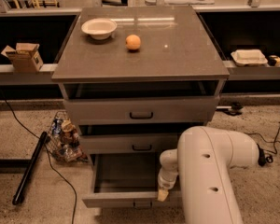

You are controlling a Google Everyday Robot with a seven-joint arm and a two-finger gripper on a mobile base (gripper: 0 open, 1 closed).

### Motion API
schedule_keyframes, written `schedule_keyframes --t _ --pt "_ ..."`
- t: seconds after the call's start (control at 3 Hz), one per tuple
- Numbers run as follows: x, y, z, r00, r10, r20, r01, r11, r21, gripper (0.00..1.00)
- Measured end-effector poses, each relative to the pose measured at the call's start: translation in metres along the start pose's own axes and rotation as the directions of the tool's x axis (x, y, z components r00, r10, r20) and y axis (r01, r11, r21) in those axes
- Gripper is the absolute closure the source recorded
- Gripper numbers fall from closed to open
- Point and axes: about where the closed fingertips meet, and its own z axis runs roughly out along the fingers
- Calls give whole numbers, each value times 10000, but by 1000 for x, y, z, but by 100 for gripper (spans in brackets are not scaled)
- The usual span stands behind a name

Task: Open bottom drawer

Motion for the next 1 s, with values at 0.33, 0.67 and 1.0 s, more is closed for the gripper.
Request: schedule_keyframes --t 0.33,0.67,1.0 --pt "0 0 1 10000 0 0 0 10000 0 100" --pt "4 18 8 9976 261 638 -261 9997 -8 100" --pt "6 20 8 9968 336 722 -336 9994 -5 82"
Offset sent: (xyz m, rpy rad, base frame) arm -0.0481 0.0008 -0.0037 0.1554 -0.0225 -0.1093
